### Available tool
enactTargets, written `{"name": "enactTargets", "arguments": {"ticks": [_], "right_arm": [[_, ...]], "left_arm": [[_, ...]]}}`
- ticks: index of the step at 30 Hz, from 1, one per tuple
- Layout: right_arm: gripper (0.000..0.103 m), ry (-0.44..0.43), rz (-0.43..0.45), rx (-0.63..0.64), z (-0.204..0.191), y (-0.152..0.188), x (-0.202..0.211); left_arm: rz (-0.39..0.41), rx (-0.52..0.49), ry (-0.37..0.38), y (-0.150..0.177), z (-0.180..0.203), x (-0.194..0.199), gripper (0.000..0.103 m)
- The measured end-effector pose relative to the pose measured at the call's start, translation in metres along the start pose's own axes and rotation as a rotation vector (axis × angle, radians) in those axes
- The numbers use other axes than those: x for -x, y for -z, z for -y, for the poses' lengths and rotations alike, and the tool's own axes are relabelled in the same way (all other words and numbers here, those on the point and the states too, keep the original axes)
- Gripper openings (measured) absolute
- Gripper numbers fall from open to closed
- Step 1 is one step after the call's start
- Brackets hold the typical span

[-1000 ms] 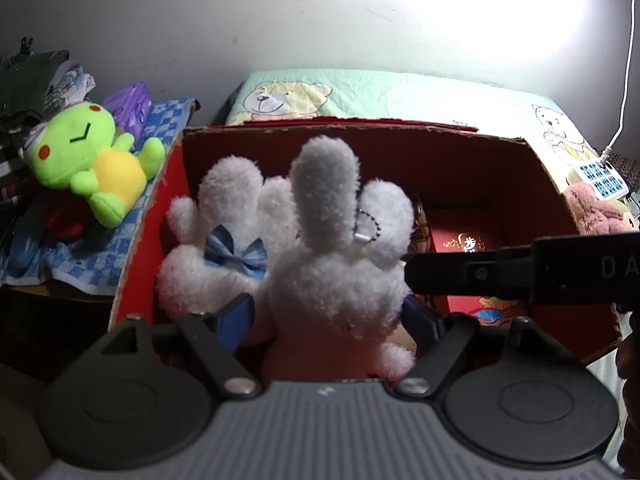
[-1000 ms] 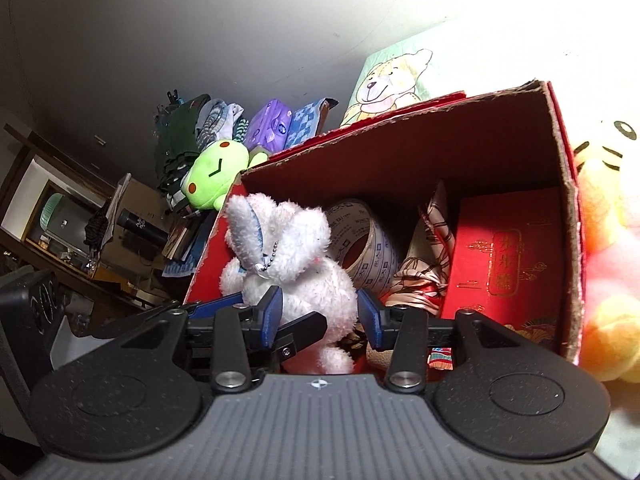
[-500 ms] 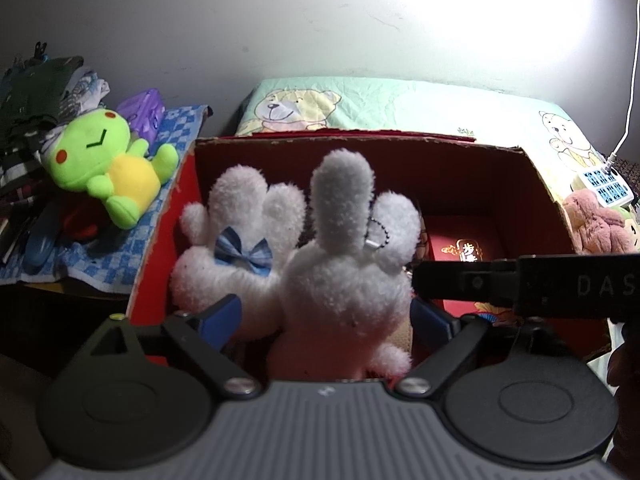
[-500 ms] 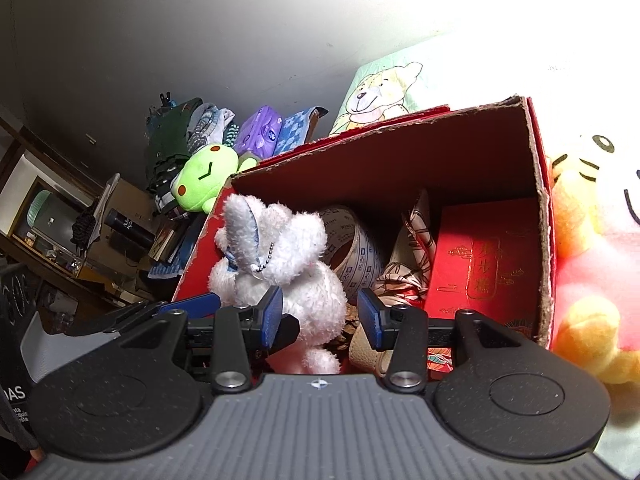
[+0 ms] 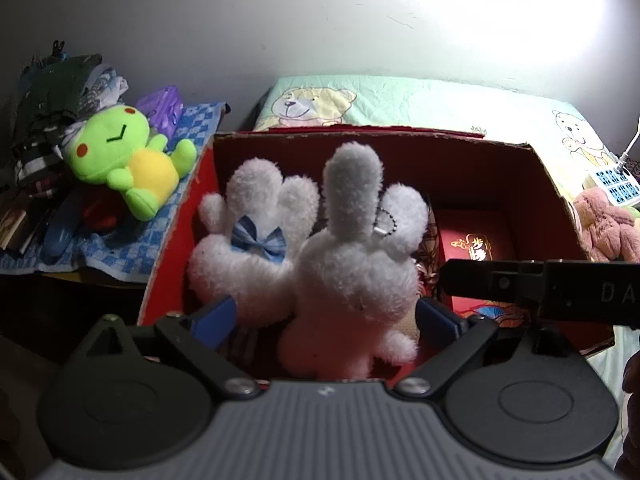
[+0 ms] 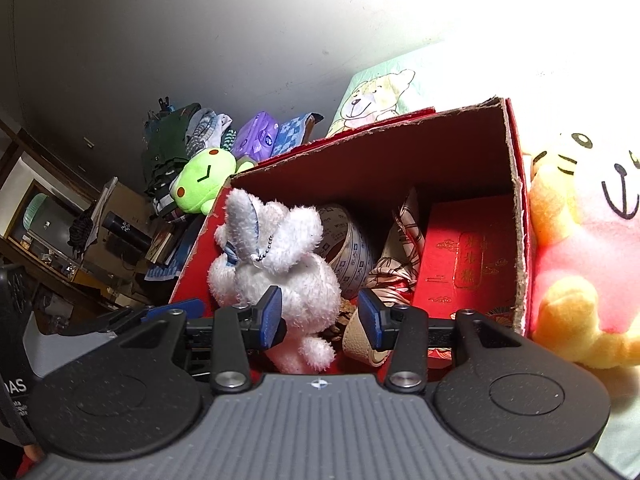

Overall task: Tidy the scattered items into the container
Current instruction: 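Withdraw the right tool toward the yellow tiger plush on the bed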

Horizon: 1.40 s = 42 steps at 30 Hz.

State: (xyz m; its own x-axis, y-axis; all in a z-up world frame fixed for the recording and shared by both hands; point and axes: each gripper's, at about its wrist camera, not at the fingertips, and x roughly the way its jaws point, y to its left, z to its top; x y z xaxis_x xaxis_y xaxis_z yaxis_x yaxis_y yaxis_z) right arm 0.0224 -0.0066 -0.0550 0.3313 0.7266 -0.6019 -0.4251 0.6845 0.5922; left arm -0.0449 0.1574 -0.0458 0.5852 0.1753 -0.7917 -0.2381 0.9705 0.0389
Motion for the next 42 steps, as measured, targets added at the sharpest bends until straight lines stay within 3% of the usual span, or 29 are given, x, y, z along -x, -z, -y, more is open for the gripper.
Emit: {"name": "enactTargets", "arguments": {"ticks": [22,24,29,33,42], "right_arm": [[0.048,-0.043,0.051,0.03,0.013,0.009,0.049],[0.054,-0.056,0.056,0.026,0.017,0.008,0.058],[0.054,-0.086,0.098,0.02,0.034,0.007,0.093],[0.055,-0.041,0.146,0.014,0.055,0.009,0.12],[0.054,0.053,0.189,-0.13,0.122,0.02,0.16]], "left_arm": [[0.05,-0.005,-0.061,0.007,0.043,0.033,0.098],[0.06,-0.008,-0.044,0.006,0.05,0.039,0.096],[0.102,-0.029,0.024,0.004,0.077,0.053,0.095],[0.126,-0.045,0.077,0.001,0.102,0.056,0.095],[0.144,-0.068,0.242,-0.006,0.153,0.055,0.094]]}}
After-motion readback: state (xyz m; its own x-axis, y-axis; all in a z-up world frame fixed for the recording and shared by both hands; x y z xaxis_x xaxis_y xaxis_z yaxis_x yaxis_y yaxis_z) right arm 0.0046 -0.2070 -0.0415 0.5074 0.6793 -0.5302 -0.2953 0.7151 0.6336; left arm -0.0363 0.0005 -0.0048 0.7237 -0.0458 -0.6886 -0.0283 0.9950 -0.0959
